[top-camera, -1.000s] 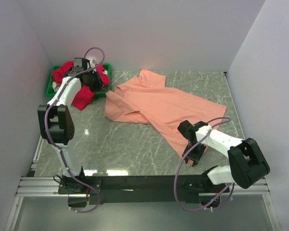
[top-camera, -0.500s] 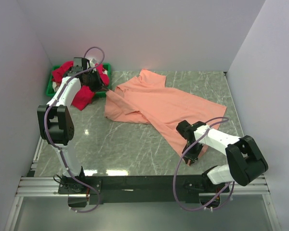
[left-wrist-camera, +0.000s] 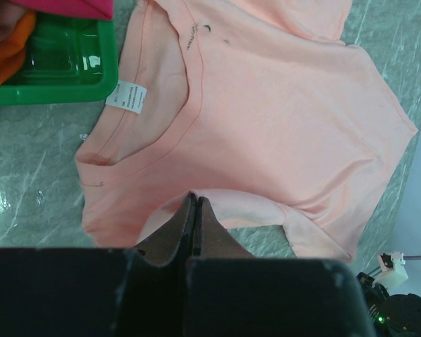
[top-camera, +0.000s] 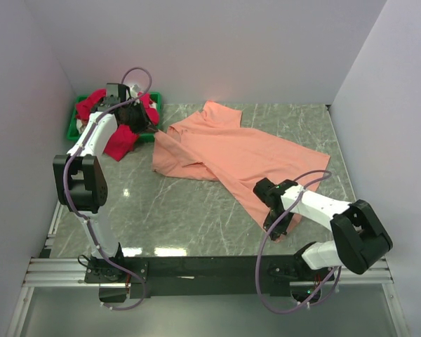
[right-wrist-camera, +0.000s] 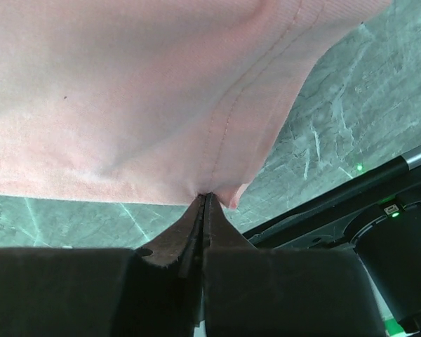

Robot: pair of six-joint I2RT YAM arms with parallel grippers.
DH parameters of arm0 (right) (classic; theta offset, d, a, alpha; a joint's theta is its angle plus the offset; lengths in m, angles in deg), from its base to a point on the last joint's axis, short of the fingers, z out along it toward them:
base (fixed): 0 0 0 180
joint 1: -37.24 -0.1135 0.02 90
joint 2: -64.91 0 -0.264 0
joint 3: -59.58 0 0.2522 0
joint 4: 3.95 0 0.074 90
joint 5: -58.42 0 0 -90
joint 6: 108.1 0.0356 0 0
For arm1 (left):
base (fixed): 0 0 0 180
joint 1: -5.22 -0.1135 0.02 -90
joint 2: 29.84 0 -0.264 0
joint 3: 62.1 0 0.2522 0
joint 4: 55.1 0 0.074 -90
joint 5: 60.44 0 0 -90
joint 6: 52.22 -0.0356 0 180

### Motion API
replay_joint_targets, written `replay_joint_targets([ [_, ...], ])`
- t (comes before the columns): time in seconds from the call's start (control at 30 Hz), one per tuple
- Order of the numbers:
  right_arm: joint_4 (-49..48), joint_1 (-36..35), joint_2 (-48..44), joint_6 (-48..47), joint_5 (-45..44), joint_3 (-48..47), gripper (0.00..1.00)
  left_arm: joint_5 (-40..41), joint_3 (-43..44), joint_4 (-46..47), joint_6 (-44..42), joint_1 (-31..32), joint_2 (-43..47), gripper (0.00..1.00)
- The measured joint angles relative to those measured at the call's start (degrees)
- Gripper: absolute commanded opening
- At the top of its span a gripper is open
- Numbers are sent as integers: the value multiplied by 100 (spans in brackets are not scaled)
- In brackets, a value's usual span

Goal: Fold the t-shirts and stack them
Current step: Fold the tshirt

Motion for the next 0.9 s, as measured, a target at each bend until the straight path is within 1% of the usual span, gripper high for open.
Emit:
replay_joint_targets([
  [0.1, -46, -83, -157, 22, -44, 76, 0, 0, -4, -2, 0, 0, 17, 1],
  [0.23, -168, -184, -824, 151, -68, 398, 12, 0, -92, 15, 0, 0, 87, 1],
  [0.27, -175, -192, -981, 197, -72, 461, 19, 0, -122, 13, 2, 0, 101, 1],
  [0.37, -160, -201, -1482, 404, -107, 632, 26, -4, -203, 17, 7, 0, 131, 1],
  [0.47, -173, -205, -1792, 612, -111, 828, 31, -7, -238, 44, 24, 0, 144, 1],
  [0.63, -166, -208, -2013, 925, -103, 1014, 34, -7, -262, 74, 46, 0, 173, 1],
  [0.77, -166, -208, -1779, 1001, -120, 984, 40, -15, -267, 96, 46, 0, 219, 1],
  [0.8, -144, -208, -1705, 1001, -131, 949, 41, -22, -267, 98, 46, 0, 232, 1],
  [0.83, -114, -208, -1604, 999, -140, 896, 40, -24, -267, 98, 46, 0, 243, 1],
  [0.9, -83, -208, -1467, 997, -151, 796, 34, -26, -267, 98, 46, 0, 267, 0],
])
